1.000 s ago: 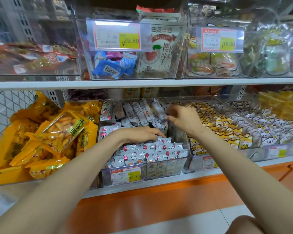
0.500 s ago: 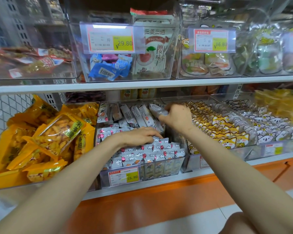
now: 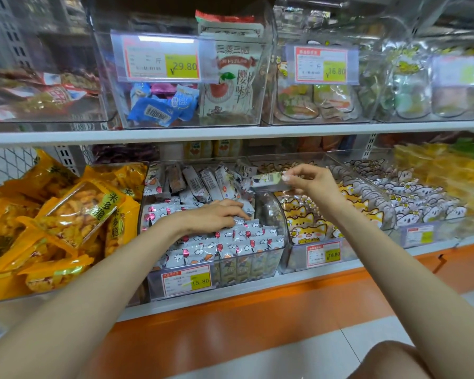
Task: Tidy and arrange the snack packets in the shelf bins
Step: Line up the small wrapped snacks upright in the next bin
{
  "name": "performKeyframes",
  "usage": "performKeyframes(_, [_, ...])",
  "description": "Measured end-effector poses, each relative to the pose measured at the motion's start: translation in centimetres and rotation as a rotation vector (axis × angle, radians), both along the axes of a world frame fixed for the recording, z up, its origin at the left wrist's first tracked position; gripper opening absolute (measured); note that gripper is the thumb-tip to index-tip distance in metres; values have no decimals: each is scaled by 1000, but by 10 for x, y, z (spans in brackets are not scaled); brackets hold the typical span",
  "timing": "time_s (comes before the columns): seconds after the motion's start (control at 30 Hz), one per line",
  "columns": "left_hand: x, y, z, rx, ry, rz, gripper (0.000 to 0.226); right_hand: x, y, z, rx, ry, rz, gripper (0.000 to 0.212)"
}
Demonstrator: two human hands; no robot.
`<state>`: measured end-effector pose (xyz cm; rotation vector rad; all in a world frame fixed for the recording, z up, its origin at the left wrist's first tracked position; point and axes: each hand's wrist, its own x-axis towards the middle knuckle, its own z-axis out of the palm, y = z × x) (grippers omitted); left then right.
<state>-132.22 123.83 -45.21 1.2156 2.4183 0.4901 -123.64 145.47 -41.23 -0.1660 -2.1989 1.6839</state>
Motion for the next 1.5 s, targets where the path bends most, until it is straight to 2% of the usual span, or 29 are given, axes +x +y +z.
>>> performKeyframes(0.07, [1,0,0,0,4,1,39,-1,0,-3,113,49,-42,16])
performKeyframes(0.2, [1,-1,0,0,10,-1,40,-1,-4,1,242,99,-53,44])
performKeyframes(0.33, [0,0,0,8,6,6,40,2,-12,6,270,126,-21,43])
performKeyframes(0.53, [-1,2,1,14,5,5,40,-2,-12,-2,430,122,20,41])
performKeyframes(0.63, [-3,2,-1,10,11,5,39,-2,-10,0,379,152,8,26])
performKeyframes(0.67, [-4,2,-2,13,12,4,39,-2,-10,0,320,139,-13,19])
performKeyframes(0.73, [-6,1,-5,23,7,-1,38,-4,-11,-3,240,88,-56,21])
performKeyframes(0.9, [-7,0,-7,69,-15,-12,37,-8,-18,-6,377,-55,-125,30])
performKeyframes(0.97, [-8,0,-7,64,-13,-15,37,-10,-17,-4,290,-53,-164,22])
performKeyframes(1.1, [-8,2,-7,56,-3,-15,37,-8,-12,1,-184,-102,-72,35])
performKeyframes(1.17, [-8,2,-8,58,-8,-11,37,-4,-8,5,-326,-108,13,25])
performKeyframes(1.23, [-9,2,-8,58,-4,-12,36,-1,-4,7,-259,-129,22,19])
performKeyframes(1.37, [-12,3,-11,47,15,-4,36,2,-7,7,-22,-177,-22,33])
performKeyframes(1.5, [-13,3,-12,44,33,-15,37,3,-19,5,229,-114,19,19])
